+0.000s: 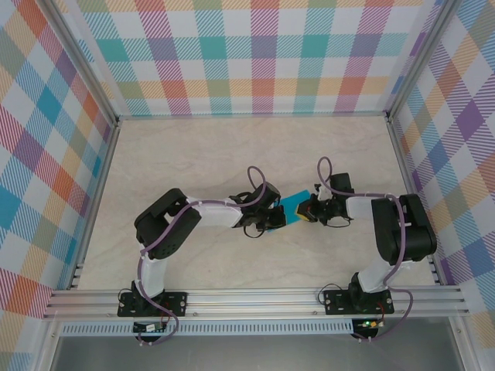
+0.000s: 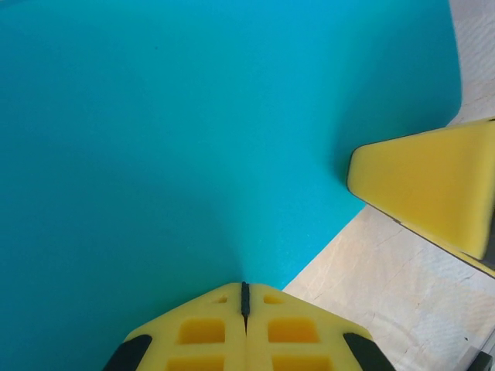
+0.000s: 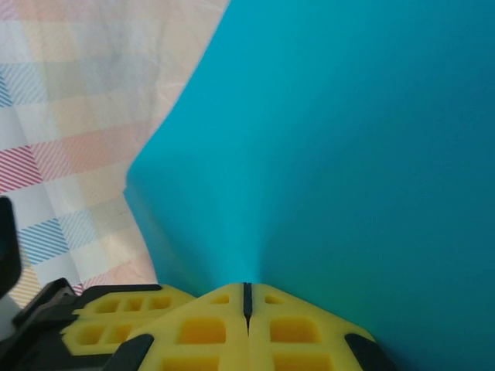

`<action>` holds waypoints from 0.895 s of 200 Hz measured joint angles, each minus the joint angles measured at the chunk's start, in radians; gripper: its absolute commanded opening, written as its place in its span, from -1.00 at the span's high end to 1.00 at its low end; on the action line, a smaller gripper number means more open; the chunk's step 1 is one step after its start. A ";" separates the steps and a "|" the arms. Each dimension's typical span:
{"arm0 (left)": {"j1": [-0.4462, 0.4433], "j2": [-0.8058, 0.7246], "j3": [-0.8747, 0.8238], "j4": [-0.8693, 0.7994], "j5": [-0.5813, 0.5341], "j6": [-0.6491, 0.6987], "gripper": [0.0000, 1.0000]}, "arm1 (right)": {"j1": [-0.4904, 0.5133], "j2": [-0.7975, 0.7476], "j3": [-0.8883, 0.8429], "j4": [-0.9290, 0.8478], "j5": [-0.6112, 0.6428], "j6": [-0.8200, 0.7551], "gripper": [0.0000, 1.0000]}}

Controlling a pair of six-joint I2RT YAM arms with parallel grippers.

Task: Fold a paper plane with a square sheet of paper (pick it up from the middle)

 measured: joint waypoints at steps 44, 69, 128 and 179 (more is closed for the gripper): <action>0.008 0.000 0.013 -0.035 0.003 0.011 1.00 | 0.000 0.002 0.023 -0.080 0.064 -0.043 1.00; 0.026 -0.002 0.014 -0.049 0.008 0.019 1.00 | -0.018 -0.006 0.028 -0.105 0.083 -0.042 1.00; 0.071 -0.009 0.011 -0.076 0.037 0.044 1.00 | -0.033 -0.064 0.037 -0.172 0.224 0.010 1.00; 0.097 -0.011 0.011 -0.096 0.060 0.071 1.00 | -0.029 -0.132 -0.014 -0.133 0.232 0.030 1.00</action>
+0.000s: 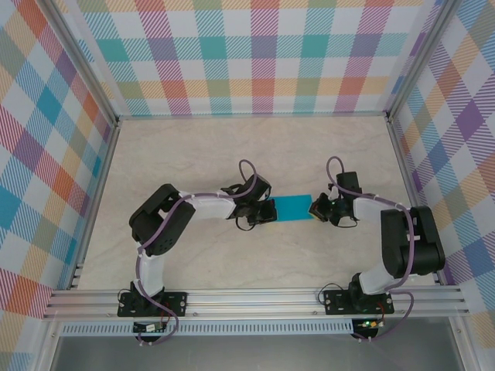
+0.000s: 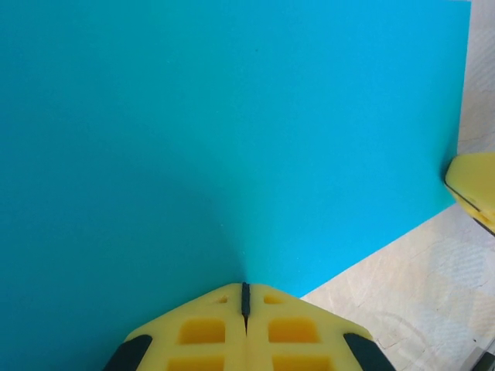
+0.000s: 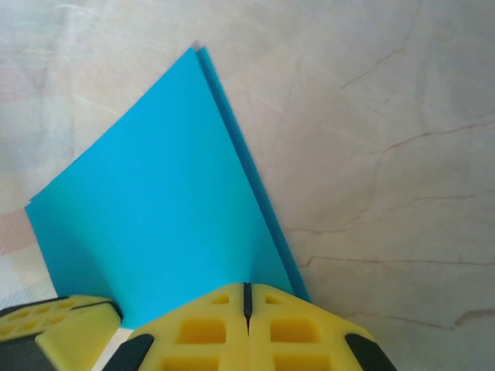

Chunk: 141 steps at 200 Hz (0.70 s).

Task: Fold a paper plane with a square sheet of paper (pick it up from the middle)

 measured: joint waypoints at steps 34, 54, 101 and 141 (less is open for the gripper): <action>0.020 -0.017 -0.021 -0.005 0.011 0.026 1.00 | 0.099 -0.037 -0.035 0.100 -0.066 0.036 1.00; 0.025 -0.026 -0.032 -0.005 0.011 0.034 1.00 | 0.167 -0.035 -0.034 0.163 -0.079 0.068 1.00; 0.026 -0.027 -0.033 -0.006 0.013 0.044 1.00 | 0.226 0.055 -0.025 0.223 -0.048 0.120 1.00; 0.026 -0.027 -0.032 -0.012 0.010 0.044 1.00 | 0.226 0.050 -0.042 0.211 0.049 0.114 1.00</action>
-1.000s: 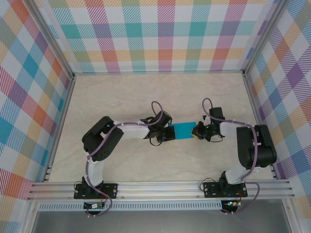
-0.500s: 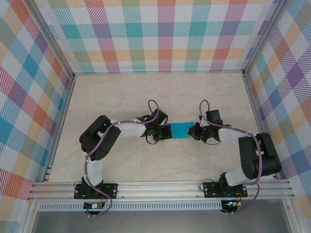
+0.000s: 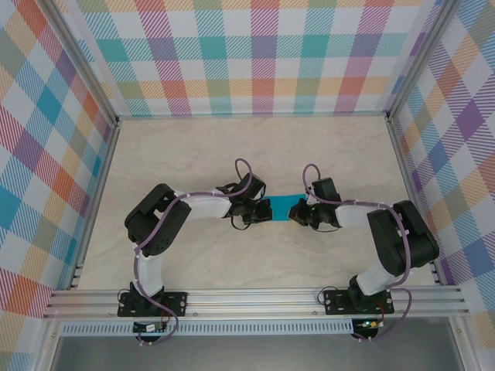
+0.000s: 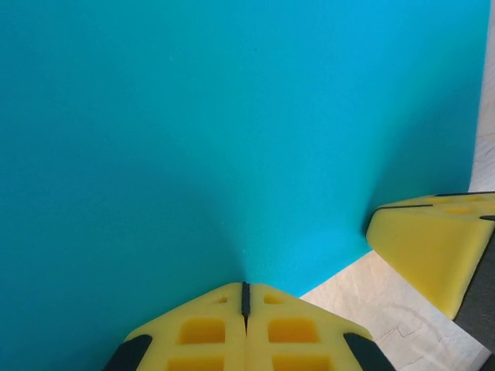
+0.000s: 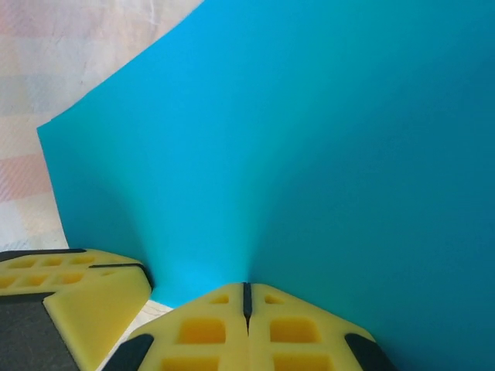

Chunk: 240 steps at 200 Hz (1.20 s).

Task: Fold a paper plane with a square sheet of paper (pick it up from the middle)

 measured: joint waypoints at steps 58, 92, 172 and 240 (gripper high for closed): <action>0.001 0.000 0.000 -0.003 -0.001 0.000 1.00 | 0.003 -0.124 -0.118 0.062 0.163 -0.010 1.00; 0.001 0.000 0.000 -0.003 0.000 0.000 1.00 | 0.003 -0.176 -0.162 0.082 0.241 0.039 1.00; 0.020 -0.014 -0.008 -0.030 0.003 0.000 1.00 | -0.008 -0.264 -0.145 -0.103 0.413 0.178 1.00; 0.026 -0.014 -0.007 -0.025 0.026 0.000 1.00 | -0.013 -0.286 -0.055 -0.093 0.183 0.121 1.00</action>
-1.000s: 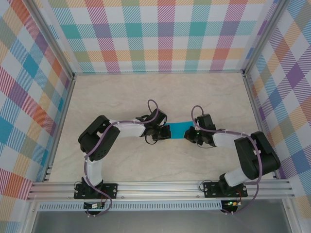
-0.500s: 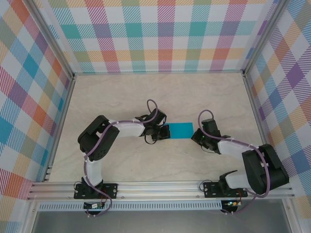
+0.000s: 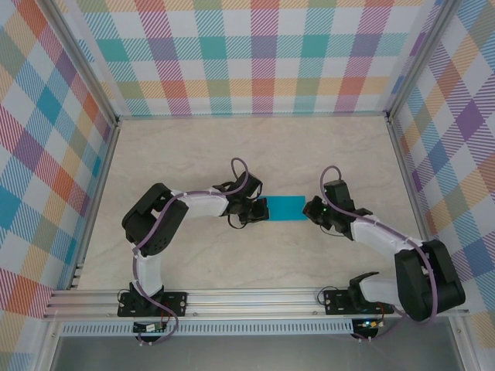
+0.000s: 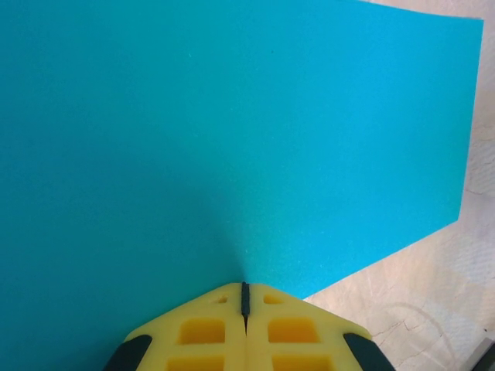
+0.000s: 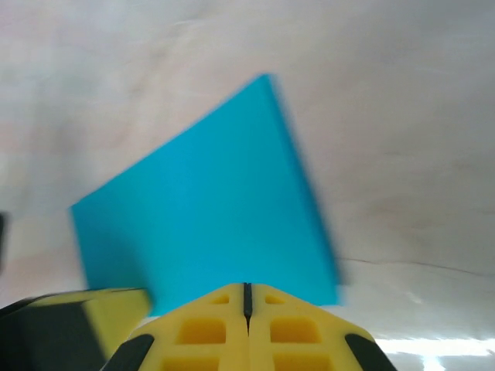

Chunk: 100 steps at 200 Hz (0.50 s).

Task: Fold a paper plane with a square sheet of paper (pick it up from the middle)

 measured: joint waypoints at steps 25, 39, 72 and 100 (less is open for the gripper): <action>0.001 0.000 0.005 -0.002 0.005 0.000 1.00 | 0.013 0.129 0.042 0.094 -0.121 -0.005 1.00; 0.001 0.000 0.008 -0.007 0.005 0.000 1.00 | 0.014 0.182 0.045 0.119 -0.158 -0.004 1.00; 0.000 0.000 0.025 -0.018 0.011 0.000 0.95 | 0.016 0.230 0.045 0.129 -0.171 -0.004 1.00; -0.011 0.000 0.028 0.028 0.011 -0.023 0.92 | 0.016 0.238 0.043 0.129 -0.155 -0.004 1.00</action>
